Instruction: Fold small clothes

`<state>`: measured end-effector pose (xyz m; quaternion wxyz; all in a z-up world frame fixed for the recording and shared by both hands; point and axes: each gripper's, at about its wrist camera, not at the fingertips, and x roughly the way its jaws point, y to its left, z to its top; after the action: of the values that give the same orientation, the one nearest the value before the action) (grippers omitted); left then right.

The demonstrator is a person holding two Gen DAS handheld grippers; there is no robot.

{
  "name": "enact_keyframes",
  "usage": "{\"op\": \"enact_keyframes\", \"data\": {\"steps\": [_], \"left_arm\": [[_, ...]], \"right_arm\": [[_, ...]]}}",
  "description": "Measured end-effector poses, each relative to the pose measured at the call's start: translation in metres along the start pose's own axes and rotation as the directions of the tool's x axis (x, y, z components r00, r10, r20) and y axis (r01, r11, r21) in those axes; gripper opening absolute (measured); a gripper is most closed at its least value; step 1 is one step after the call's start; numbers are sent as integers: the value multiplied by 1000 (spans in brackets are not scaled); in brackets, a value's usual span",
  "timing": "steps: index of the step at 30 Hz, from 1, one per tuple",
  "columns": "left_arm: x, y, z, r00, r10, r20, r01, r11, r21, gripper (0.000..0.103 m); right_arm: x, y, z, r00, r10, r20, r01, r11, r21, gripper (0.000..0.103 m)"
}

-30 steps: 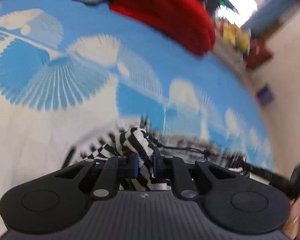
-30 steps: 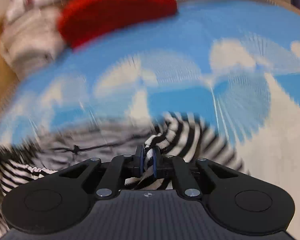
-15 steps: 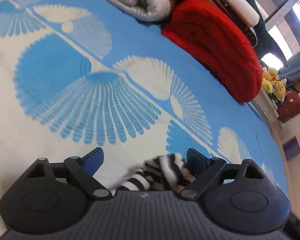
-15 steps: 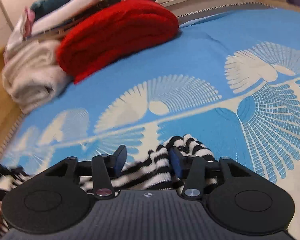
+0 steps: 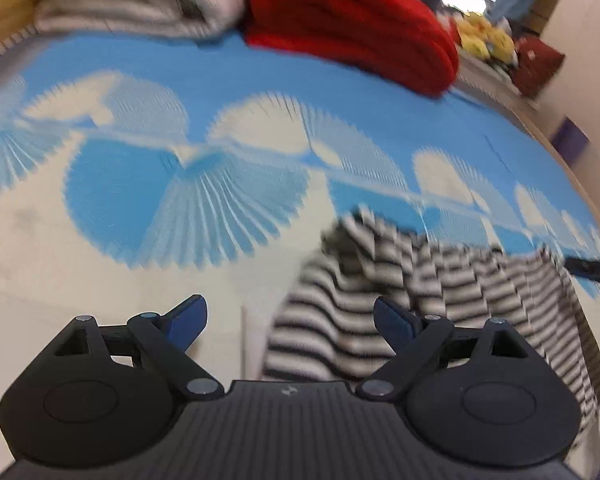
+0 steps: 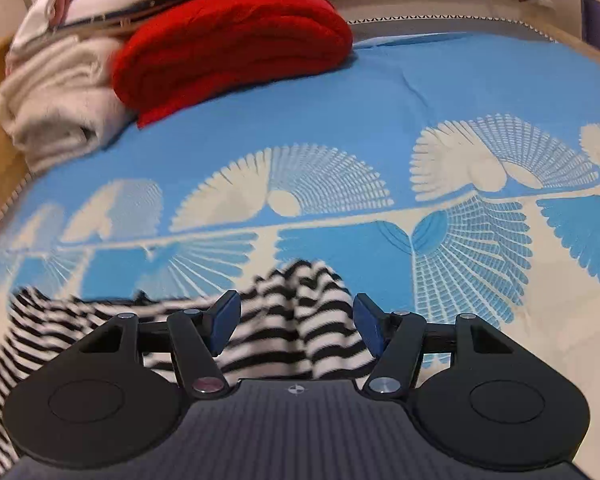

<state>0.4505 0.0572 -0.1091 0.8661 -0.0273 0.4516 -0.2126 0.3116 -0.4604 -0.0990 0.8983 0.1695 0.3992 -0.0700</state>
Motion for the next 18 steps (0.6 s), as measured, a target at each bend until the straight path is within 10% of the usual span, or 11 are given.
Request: {"op": "enact_keyframes", "data": {"steps": [3, 4, 5, 11, 18], "left_arm": [[26, -3, -12, 999, 5, -42, -5, 1000, 19, 80], [34, -4, -15, 998, -11, -55, 13, 999, 41, 33], [41, -4, -14, 997, -12, -75, 16, 999, 50, 18], [29, 44, -3, 1000, 22, -20, -25, 986, -162, 7], [20, 48, -2, 1000, 18, 13, -16, 986, -165, 29]], "right_arm": [[16, -6, -7, 998, 31, 57, -35, 998, 58, 54], [21, -6, -10, 996, 35, 78, -39, 997, 61, 33], [28, -3, -11, 996, 18, 90, -22, 998, 52, 24], [60, 0, -12, 988, -100, 118, 88, 990, 107, 14], [46, -4, -1, 996, -46, 76, 32, 984, 178, 40]]}}
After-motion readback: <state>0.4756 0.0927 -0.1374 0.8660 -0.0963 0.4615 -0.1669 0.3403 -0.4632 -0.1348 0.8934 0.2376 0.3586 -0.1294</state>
